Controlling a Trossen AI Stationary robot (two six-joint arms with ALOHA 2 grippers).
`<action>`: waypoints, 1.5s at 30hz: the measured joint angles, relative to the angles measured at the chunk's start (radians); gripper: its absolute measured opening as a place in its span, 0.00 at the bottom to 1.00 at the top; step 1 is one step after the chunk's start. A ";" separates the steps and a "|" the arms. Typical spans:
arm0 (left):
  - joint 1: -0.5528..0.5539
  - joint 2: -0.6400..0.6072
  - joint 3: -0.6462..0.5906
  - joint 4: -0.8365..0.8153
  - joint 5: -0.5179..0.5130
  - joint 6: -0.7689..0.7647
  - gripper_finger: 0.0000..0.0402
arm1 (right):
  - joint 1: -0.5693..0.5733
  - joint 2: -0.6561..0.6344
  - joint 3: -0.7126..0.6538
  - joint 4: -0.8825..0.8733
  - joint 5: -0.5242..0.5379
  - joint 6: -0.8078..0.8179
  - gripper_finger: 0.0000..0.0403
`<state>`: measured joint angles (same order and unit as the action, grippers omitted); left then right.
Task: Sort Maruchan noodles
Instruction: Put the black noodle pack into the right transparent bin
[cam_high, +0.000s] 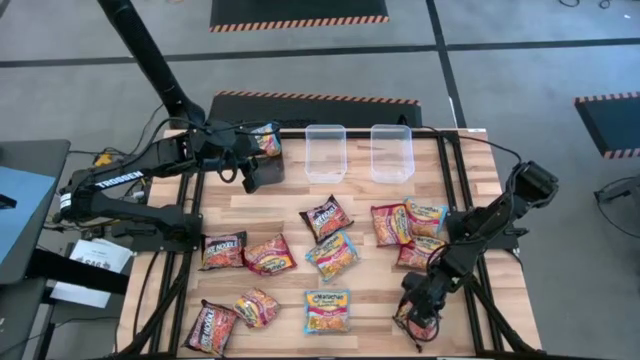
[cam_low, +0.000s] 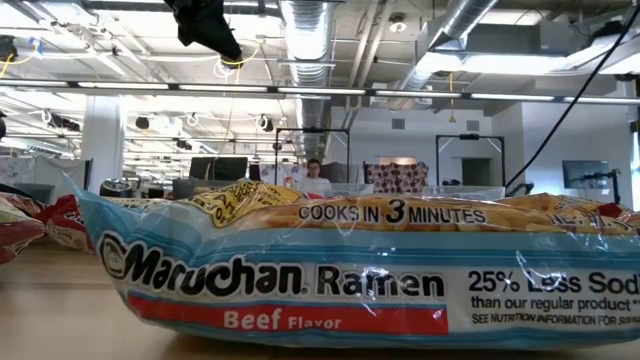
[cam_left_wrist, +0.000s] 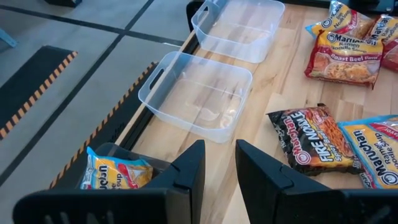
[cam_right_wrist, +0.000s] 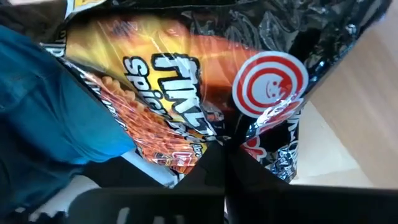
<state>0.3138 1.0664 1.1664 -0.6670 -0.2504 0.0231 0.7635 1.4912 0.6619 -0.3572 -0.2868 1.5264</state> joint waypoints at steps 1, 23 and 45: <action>0.000 0.000 0.000 0.000 0.000 0.000 0.19 | 0.000 0.001 0.006 -0.005 0.000 -0.028 0.02; 0.000 0.000 0.000 0.000 0.000 0.000 0.19 | -0.016 -0.166 0.262 -0.501 0.171 -0.339 0.01; 0.000 0.000 0.000 0.000 0.000 0.016 0.19 | -0.314 -0.223 0.528 -0.822 0.481 -0.850 0.01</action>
<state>0.3139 1.0664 1.1664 -0.6671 -0.2504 0.0387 0.4496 1.2678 1.1895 -1.1788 0.1940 0.6767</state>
